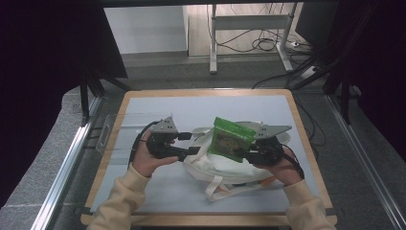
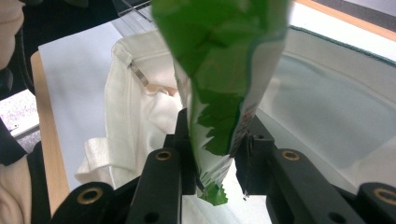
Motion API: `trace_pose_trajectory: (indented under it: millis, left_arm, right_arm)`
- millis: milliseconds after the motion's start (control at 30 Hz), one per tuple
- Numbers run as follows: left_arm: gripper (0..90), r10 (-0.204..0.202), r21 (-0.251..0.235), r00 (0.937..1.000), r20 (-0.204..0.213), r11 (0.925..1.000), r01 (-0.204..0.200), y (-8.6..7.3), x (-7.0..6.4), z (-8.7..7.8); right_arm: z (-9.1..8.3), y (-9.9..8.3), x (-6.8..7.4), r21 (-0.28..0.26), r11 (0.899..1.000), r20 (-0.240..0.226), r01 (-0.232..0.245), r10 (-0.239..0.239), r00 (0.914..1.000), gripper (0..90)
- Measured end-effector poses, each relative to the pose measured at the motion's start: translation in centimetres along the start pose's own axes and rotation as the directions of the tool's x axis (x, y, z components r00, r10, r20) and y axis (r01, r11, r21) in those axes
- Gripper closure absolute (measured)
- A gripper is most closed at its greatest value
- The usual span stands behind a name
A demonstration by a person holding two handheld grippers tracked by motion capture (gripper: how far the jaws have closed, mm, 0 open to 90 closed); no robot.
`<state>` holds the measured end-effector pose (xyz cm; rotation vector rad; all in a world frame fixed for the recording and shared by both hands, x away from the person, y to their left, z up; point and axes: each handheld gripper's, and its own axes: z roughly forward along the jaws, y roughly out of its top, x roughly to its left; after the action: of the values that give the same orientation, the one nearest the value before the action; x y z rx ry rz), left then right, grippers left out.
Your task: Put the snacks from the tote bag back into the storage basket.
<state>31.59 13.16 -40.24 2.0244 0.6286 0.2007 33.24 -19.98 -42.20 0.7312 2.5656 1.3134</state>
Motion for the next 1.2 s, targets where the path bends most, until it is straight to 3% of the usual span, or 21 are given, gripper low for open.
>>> trace_pose_trajectory:
  millis: [333, 700, 1000, 1200]
  left_arm:
    - [36.7, 0.044, 0.033, 0.9989, -0.017, 0.9985, -0.043, 1.5, 0.0, -0.6]
    - [34.2, 0.079, 0.058, 0.9968, 0.004, 0.9951, -0.080, 3.3, 0.3, -0.1]
    - [30.3, 0.132, 0.096, 0.9909, 0.025, 0.9863, -0.134, 4.9, 0.6, 1.1]
    - [28.1, 0.181, 0.129, 0.9812, 0.067, 0.9735, -0.189, 5.9, 1.0, 2.2]
  right_arm:
    - [0.4, 0.0, -0.1, 0.053, 0.998, 0.011, 0.019, -0.020, 0.9997, 71.8]
    - [0.7, 0.8, -0.2, 0.131, 0.990, 0.020, 0.043, -0.046, 0.9987, 71.8]
    - [1.8, 1.8, -0.5, 0.248, 0.966, 0.023, 0.075, -0.084, 0.9962, 71.8]
    - [2.5, 2.6, -0.6, 0.305, 0.946, 0.015, 0.114, -0.124, 0.9922, 71.8]
